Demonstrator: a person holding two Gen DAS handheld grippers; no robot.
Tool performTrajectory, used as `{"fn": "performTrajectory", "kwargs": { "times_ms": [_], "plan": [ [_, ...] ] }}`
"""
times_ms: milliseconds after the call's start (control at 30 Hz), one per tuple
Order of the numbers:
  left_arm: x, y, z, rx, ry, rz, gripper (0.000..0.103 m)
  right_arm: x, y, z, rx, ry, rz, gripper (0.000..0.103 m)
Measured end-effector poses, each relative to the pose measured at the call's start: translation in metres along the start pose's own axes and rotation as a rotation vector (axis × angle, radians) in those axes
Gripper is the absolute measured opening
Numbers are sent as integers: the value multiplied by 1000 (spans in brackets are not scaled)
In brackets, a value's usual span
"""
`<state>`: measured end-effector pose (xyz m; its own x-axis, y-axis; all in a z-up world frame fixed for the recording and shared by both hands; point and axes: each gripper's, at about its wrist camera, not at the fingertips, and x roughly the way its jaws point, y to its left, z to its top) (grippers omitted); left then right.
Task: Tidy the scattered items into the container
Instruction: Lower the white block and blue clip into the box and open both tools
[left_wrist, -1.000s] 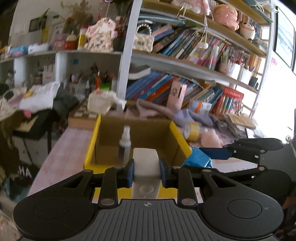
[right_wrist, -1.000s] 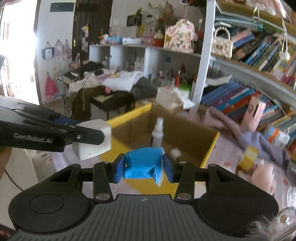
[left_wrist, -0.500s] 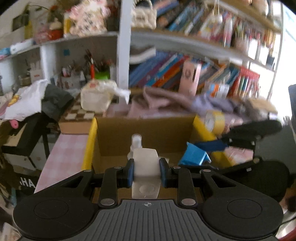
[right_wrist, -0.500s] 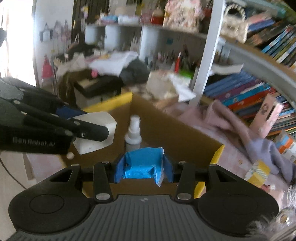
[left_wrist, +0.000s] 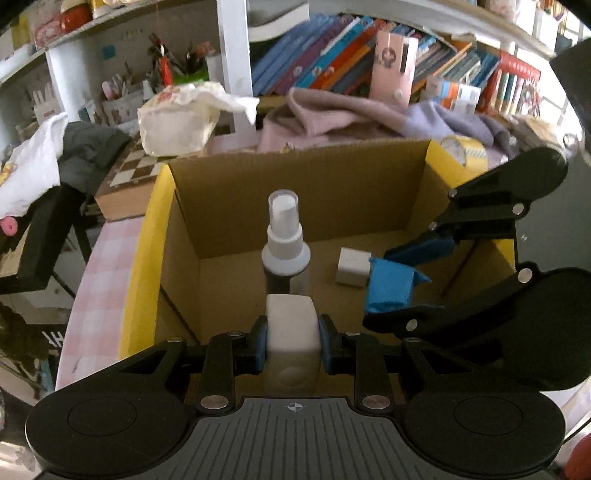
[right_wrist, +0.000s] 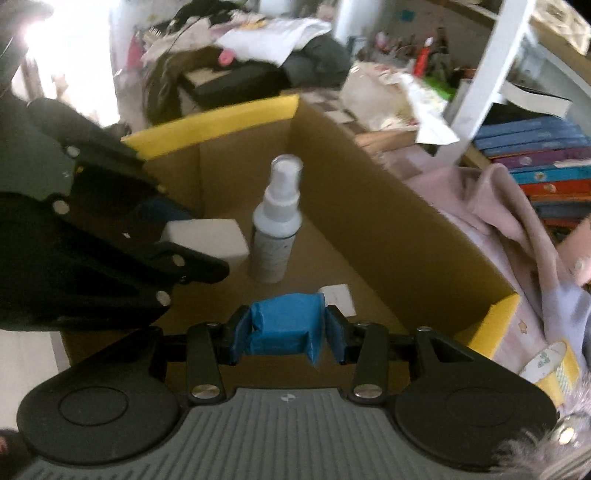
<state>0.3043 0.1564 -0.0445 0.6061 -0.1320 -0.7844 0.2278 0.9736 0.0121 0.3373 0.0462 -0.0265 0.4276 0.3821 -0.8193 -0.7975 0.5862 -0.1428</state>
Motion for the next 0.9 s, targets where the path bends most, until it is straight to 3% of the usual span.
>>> {"fn": "performTrajectory", "kwargs": {
  "times_ms": [333, 433, 500, 633, 767, 900],
  "plan": [
    [-2, 0, -3, -3, 1, 31, 30, 1, 3, 0, -28, 14, -17, 45],
    [-9, 3, -1, -12, -25, 40, 41, -3, 2, -1, -16, -14, -30, 54],
    [-17, 4, -1, -32, -51, 9, 49, -8, 3, -2, -13, -35, -37, 67],
    [-36, 0, -2, -46, -127, 56, 78, -23, 7, -6, -11, -77, -76, 71],
    [-57, -1, -4, -72, -193, 38, 83, -45, 7, -11, 25, -140, -119, 78],
    [-79, -8, -8, -79, -249, 45, 86, -70, 11, -17, 63, -200, -168, 79]
  ]
}}
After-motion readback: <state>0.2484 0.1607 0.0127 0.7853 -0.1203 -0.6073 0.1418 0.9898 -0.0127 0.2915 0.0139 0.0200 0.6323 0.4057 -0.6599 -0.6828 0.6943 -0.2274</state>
